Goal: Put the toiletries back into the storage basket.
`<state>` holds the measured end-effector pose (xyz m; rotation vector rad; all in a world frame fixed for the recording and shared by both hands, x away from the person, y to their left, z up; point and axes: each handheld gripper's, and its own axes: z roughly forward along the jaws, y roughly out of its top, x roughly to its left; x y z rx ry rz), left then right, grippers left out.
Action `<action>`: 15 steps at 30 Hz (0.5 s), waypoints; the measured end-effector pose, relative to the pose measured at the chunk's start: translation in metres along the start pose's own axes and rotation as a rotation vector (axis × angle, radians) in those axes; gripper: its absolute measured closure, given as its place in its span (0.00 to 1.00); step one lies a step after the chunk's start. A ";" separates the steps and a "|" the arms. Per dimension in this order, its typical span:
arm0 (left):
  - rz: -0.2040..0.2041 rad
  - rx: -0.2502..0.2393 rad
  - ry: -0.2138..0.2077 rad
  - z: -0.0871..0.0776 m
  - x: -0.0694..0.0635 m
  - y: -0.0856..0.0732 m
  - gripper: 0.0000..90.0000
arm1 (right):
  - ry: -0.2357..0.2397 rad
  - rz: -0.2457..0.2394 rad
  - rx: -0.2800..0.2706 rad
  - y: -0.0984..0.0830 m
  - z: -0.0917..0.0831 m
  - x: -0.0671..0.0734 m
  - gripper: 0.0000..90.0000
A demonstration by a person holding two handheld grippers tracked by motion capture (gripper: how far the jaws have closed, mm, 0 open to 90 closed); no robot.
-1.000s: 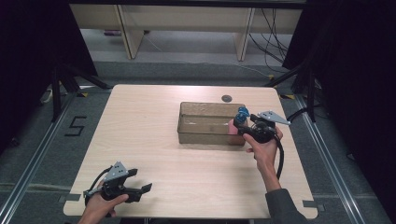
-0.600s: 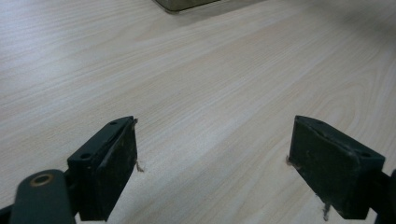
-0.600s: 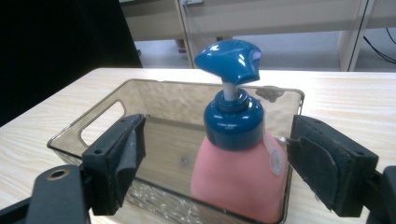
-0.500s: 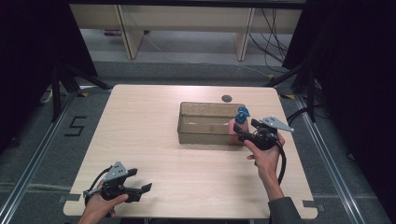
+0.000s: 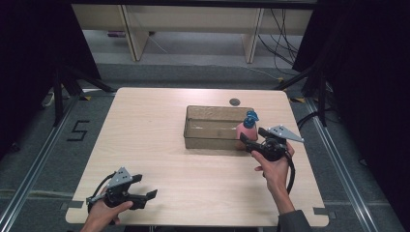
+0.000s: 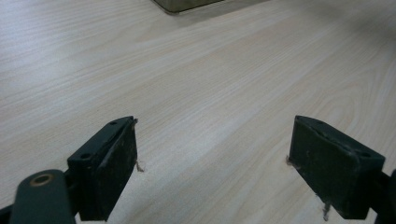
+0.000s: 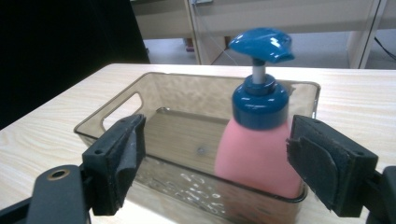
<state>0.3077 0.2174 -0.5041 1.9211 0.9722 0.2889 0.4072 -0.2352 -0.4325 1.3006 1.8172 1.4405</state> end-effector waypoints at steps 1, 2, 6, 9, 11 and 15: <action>-0.001 0.000 0.000 0.000 0.000 0.000 0.16 | 0.002 0.053 0.028 0.000 -0.002 0.005 0.22; 0.007 0.007 0.001 -0.001 0.001 0.000 0.16 | 0.011 0.026 0.022 -0.001 -0.001 0.004 0.23; -0.004 -0.011 0.002 0.001 0.000 -0.001 0.16 | 0.012 -0.001 0.021 -0.004 -0.002 0.008 0.23; 0.008 0.001 -0.004 0.000 0.002 0.000 0.16 | 0.028 -0.022 0.006 -0.005 -0.002 0.010 0.23; 0.009 0.001 -0.007 0.001 0.002 0.000 0.16 | 0.049 -0.009 0.014 -0.006 -0.003 0.014 0.23; -0.004 -0.008 -0.009 0.001 0.002 0.000 0.16 | 0.045 -0.020 0.013 -0.008 -0.005 0.019 0.23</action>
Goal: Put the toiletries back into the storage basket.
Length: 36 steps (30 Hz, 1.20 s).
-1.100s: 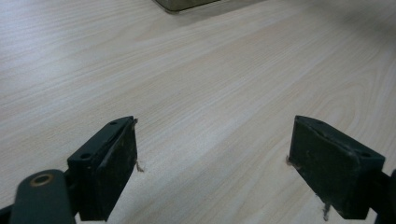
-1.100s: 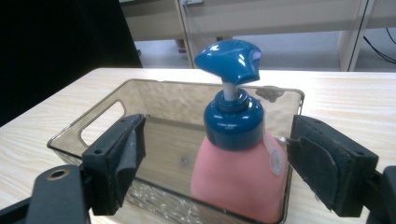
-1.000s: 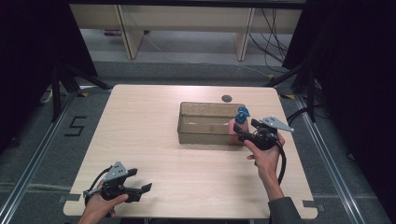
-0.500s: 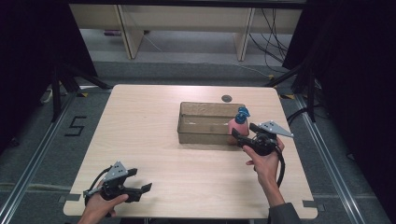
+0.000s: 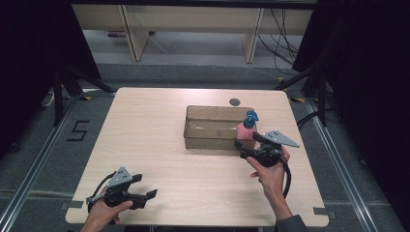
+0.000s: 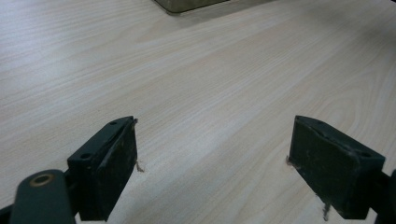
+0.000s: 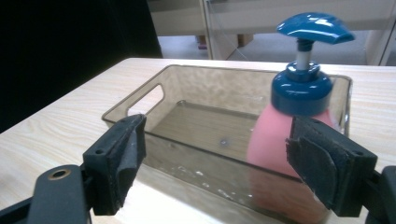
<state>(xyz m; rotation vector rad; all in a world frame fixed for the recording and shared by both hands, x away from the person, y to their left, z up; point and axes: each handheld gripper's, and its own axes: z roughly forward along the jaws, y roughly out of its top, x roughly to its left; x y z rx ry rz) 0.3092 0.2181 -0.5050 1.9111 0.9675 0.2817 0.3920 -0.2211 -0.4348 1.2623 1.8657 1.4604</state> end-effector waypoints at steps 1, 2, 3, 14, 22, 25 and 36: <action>0.000 0.000 0.000 0.000 0.000 0.000 0.16 | 0.000 0.000 0.000 0.000 0.000 0.000 0.23; 0.003 0.001 0.005 0.000 0.000 0.000 0.16 | 0.012 0.044 0.009 -0.002 -0.001 0.006 0.23; 0.017 0.003 0.001 -0.001 0.000 0.000 0.16 | 0.018 0.044 0.015 -0.002 -0.002 0.007 0.23; 0.014 -0.005 -0.005 -0.001 0.000 0.000 0.16 | 0.053 0.007 0.006 -0.005 -0.002 0.015 0.22; 0.008 -0.005 0.003 -0.001 -0.001 0.001 0.16 | 0.059 0.002 0.024 -0.013 -0.003 0.021 0.21; 0.009 -0.005 0.003 -0.002 -0.001 0.002 0.16 | 0.077 0.009 0.024 -0.014 -0.004 0.022 0.21; 0.008 -0.015 -0.002 0.001 -0.002 0.002 0.16 | 0.099 -0.013 0.036 -0.021 -0.006 0.027 0.20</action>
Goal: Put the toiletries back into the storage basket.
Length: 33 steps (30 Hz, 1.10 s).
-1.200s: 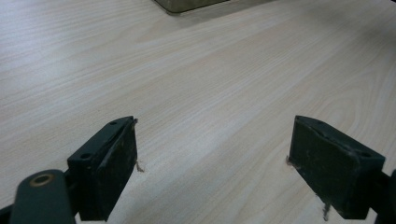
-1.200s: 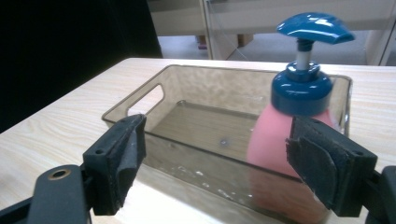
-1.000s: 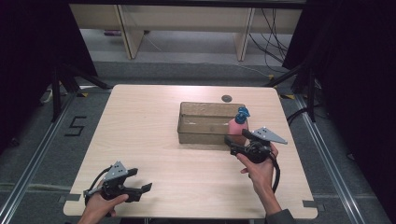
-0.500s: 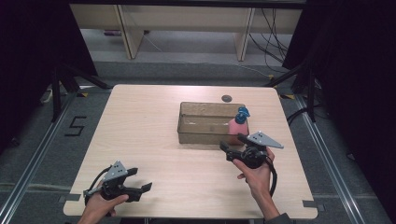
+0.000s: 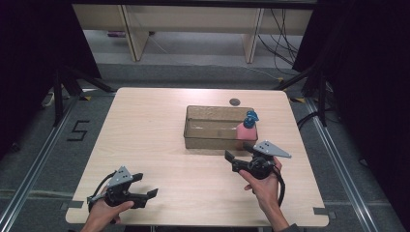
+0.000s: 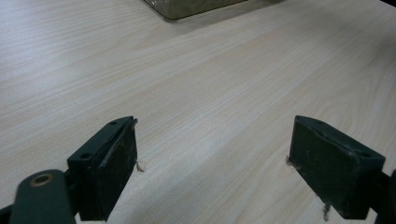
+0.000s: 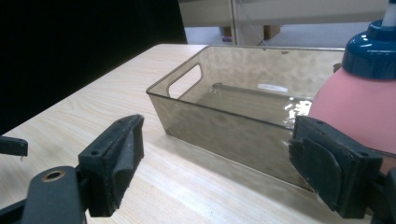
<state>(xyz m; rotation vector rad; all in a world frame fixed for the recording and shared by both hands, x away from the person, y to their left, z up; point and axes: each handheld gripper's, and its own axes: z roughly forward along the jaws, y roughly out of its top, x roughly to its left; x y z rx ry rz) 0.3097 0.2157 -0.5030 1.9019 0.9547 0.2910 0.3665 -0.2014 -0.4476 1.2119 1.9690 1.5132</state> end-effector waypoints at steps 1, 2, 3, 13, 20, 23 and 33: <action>0.004 0.005 0.001 0.000 0.000 0.000 0.16 | 0.009 0.012 0.003 -0.001 0.000 0.001 0.20; 0.003 0.004 0.001 -0.001 0.000 0.000 0.16 | 0.007 0.011 0.003 -0.001 0.000 0.001 0.20; 0.003 0.005 0.004 -0.001 0.000 0.000 0.16 | 0.006 0.010 -0.002 -0.002 0.001 0.002 0.20; 0.005 -0.008 -0.001 -0.002 0.000 -0.001 0.16 | 0.012 0.007 -0.017 -0.004 0.000 0.003 0.20; 0.007 -0.005 0.003 -0.004 0.000 -0.001 0.16 | 0.022 0.060 0.008 -0.005 -0.003 0.009 0.20; 0.009 -0.005 0.000 -0.003 -0.001 -0.002 0.16 | 0.012 0.026 0.004 -0.005 -0.004 0.008 0.20; 0.010 -0.004 -0.001 -0.004 -0.001 -0.002 0.16 | 0.036 0.049 0.006 -0.010 -0.009 0.013 0.19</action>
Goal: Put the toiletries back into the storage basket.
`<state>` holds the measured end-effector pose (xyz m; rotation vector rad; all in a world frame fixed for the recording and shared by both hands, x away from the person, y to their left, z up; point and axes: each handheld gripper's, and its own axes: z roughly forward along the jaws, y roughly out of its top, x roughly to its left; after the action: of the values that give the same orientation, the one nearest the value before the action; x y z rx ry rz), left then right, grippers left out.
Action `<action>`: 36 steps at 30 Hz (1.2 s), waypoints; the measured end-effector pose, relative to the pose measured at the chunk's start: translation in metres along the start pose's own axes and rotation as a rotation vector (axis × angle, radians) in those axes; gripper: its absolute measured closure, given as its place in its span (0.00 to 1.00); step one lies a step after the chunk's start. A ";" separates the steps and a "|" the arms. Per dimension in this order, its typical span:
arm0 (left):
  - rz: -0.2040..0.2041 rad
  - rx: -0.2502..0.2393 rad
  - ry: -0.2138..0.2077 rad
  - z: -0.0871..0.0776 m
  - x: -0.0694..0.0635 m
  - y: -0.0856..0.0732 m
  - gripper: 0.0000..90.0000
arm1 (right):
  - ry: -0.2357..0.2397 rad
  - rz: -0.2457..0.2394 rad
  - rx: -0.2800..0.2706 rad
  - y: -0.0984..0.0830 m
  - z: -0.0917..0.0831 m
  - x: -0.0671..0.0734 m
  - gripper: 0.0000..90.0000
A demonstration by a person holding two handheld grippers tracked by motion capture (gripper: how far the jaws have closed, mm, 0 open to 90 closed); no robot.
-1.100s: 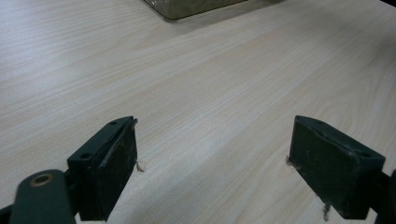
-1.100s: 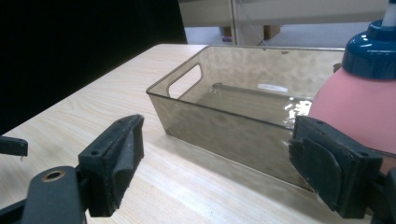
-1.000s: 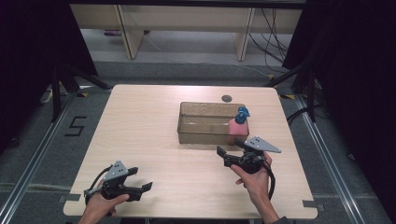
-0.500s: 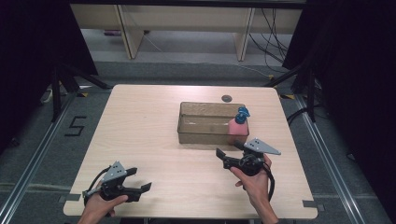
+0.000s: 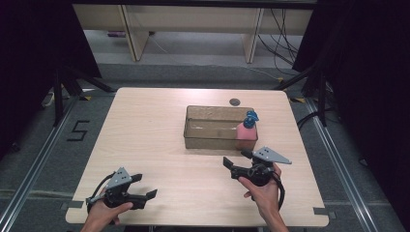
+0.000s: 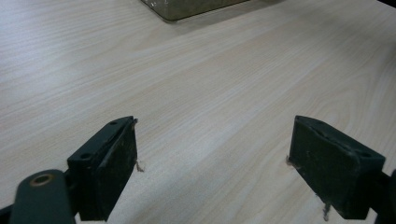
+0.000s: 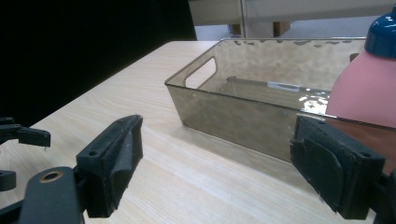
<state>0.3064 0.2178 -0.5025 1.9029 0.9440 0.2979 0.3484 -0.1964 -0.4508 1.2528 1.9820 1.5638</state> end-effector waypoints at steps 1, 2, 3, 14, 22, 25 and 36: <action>-0.003 -0.006 -0.001 0.000 0.000 0.000 0.16 | 0.012 -0.024 -0.006 0.000 0.001 -0.001 0.20; -0.007 -0.002 0.003 0.000 0.000 0.000 0.16 | 0.005 -0.018 -0.006 0.000 0.000 -0.001 0.20; -0.007 0.000 0.003 0.000 0.000 0.000 0.16 | 0.022 -0.005 -0.017 -0.001 -0.001 0.001 0.20; -0.009 -0.017 0.005 0.001 -0.001 0.000 0.16 | 0.030 -0.029 -0.001 -0.005 -0.004 0.006 0.19; -0.012 -0.018 0.007 0.000 -0.001 0.000 0.16 | 0.061 0.013 0.019 -0.010 -0.005 0.012 0.18; -0.006 -0.018 0.005 0.000 -0.001 0.000 0.16 | 0.065 -0.008 0.012 -0.012 -0.004 0.013 0.18; 0.000 -0.009 -0.002 0.000 -0.001 0.000 0.16 | 0.078 -0.037 0.031 -0.017 -0.005 0.021 0.17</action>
<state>0.3058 0.2176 -0.5021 1.8942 0.9400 0.2992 0.3258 -0.1832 -0.4591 1.1767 2.0730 1.5921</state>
